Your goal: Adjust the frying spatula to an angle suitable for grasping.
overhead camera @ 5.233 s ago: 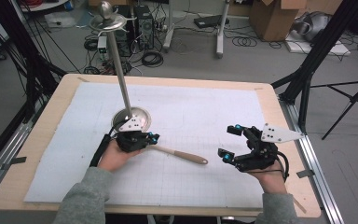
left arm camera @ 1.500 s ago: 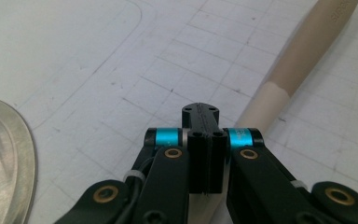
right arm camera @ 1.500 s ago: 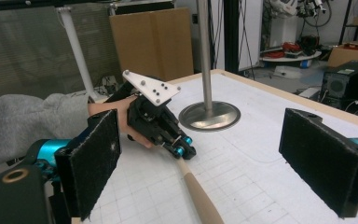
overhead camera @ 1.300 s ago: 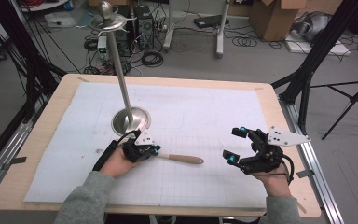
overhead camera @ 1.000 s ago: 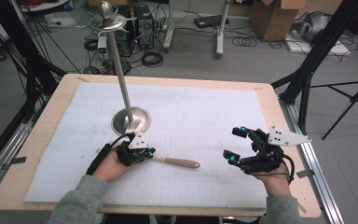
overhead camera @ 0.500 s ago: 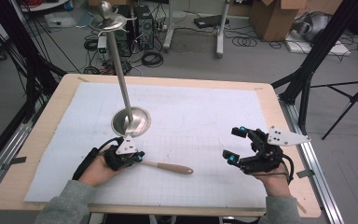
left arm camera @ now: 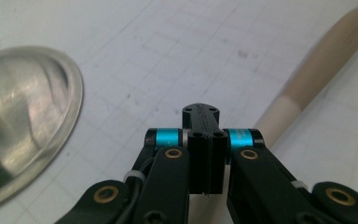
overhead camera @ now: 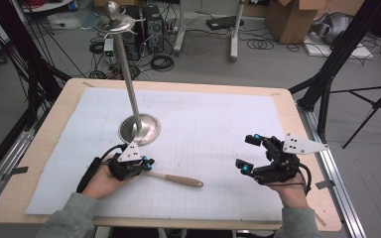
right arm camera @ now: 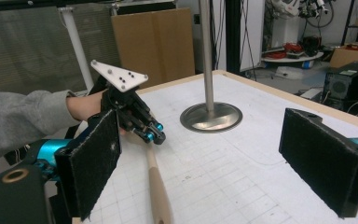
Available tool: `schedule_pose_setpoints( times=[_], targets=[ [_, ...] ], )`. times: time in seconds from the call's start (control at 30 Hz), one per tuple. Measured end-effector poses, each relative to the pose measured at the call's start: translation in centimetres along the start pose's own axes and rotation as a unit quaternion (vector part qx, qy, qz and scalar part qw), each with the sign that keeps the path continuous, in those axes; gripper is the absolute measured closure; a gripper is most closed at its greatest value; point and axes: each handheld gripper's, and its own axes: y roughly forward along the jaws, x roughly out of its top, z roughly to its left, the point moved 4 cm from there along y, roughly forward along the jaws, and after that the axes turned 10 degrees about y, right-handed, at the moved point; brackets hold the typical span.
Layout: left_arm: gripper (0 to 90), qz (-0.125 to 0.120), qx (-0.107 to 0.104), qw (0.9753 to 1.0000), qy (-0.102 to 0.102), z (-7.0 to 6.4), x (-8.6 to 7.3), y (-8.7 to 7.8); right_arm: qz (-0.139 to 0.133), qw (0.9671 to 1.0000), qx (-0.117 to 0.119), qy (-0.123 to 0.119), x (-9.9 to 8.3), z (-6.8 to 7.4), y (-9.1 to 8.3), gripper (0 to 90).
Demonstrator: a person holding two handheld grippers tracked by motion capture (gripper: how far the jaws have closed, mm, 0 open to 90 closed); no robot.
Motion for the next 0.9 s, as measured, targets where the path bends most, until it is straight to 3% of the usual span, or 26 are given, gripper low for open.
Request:
schedule_pose_setpoints(
  times=[0.13, 0.47, 0.77, 0.9],
  targets=[
    [90.0, -0.023, -0.017, 0.9996, 0.002, -0.9, 1.0, 0.2, 0.002, 1.0000, 0.001, 0.001, 0.0, 0.1, 0.1, 11.8],
    [89.9, -0.044, -0.047, 0.9979, 0.003, -2.6, 1.9, 0.6, -0.005, 1.0000, 0.000, 0.002, 0.0, 0.0, -0.2, 11.8],
    [89.8, -0.044, -0.070, 0.9963, 0.021, -5.3, 2.6, 1.4, -0.008, 1.0000, 0.000, 0.004, 0.0, 0.0, -0.4, 11.8],
    [89.8, -0.039, -0.078, 0.9960, 0.019, -6.0, 2.6, 2.1, -0.009, 0.9999, 0.001, 0.004, 0.0, 0.0, -0.5, 11.8]
  ],
)
